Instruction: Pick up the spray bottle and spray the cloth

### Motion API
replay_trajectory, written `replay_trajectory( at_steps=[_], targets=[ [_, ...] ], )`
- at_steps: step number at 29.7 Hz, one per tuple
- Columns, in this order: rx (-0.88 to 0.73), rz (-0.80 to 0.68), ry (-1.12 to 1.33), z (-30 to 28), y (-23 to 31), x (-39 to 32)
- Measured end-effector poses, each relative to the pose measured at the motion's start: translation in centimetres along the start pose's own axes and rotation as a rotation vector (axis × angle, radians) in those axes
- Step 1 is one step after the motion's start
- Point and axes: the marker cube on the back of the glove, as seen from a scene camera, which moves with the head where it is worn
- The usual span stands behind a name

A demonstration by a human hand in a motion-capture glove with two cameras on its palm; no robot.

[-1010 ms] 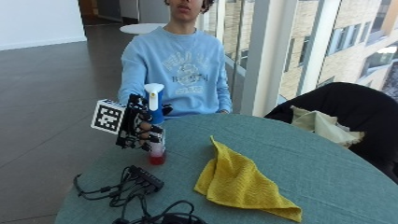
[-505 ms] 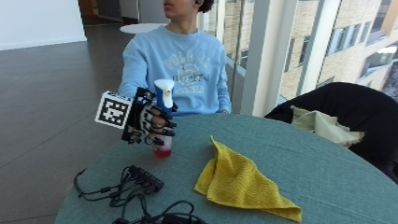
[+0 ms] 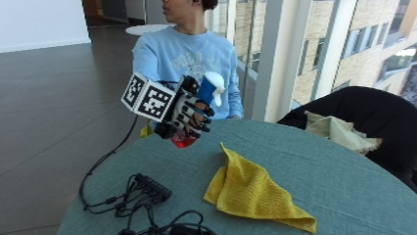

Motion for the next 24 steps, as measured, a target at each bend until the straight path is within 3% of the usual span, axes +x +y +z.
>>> replay_trajectory(
  at_steps=[11, 24],
  targets=[
    [-0.164, 0.115, 0.039, 3.1, -2.1, -0.1],
    [-0.23, 0.214, 0.104, 3.7, -2.5, 0.9]
  ],
)
